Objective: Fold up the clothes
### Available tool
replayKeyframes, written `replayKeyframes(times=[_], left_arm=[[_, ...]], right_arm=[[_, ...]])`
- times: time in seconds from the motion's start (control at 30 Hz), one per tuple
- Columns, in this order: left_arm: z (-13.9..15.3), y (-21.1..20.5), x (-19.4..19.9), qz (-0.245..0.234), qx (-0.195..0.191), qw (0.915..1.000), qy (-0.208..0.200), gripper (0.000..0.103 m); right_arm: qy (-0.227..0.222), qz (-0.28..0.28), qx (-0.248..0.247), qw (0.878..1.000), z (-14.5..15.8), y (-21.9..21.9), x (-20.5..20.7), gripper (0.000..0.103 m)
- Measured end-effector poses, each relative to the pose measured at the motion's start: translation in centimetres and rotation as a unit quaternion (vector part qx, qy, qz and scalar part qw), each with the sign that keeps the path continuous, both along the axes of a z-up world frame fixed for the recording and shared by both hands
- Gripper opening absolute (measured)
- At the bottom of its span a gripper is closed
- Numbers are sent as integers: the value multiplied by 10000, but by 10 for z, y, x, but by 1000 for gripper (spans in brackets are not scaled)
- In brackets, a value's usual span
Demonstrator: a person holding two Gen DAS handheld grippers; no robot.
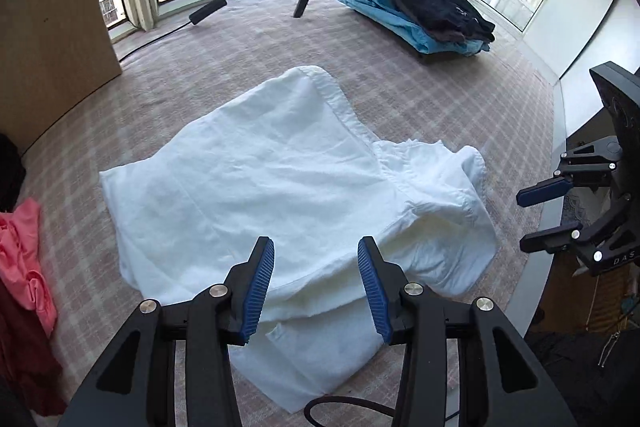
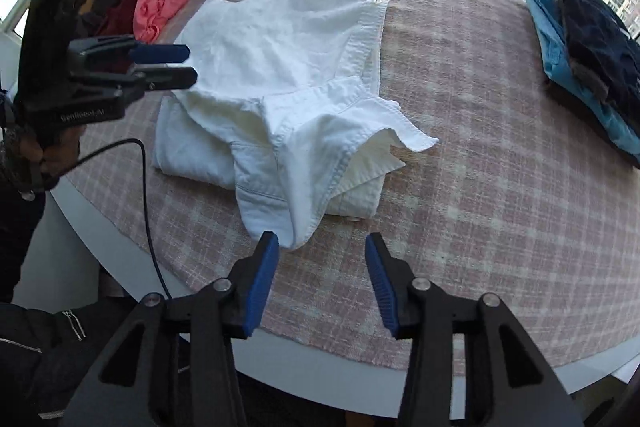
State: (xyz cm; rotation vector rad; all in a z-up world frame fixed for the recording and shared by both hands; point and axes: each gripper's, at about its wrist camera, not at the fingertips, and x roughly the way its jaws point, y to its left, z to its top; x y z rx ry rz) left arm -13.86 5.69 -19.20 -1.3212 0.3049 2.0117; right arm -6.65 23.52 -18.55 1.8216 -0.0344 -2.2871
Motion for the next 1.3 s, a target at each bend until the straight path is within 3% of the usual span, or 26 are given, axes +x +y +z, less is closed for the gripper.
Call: replayKeyframes(times=[0.23, 0.27, 0.3, 0.33, 0.5, 0.67, 1.0, 1.3], left_arm=[[-1, -29, 10, -89, -86, 9998, -125, 42], [-3, -37, 13, -48, -165, 9998, -104, 42], [-5, -44, 15, 3, -217, 9997, -132, 42], [-7, -51, 18, 39, -224, 9996, -177, 42], [-20, -69, 25, 251, -249, 9988, -342, 42], [-28, -69, 27, 305, -231, 9984, -406, 42], [-16, -71, 18, 369, -406, 9984, -145, 43], [8, -118, -17, 978, -369, 9945, -6, 46]], right_arm=[[-64, -226, -116, 9997, -35, -22, -21, 45], [-101, -200, -120, 9997, -39, -24, -25, 30], [-165, -174, -26, 9997, -42, -25, -28, 8], [-149, -165, -16, 9998, -39, -24, -30, 7], [151, 34, 130, 9998, -7, -27, -40, 6], [202, 213, 396, 9988, 5, -36, -51, 6], [106, 373, 467, 9982, 4, -41, -52, 6], [883, 481, 663, 9927, 72, -38, -131, 6]])
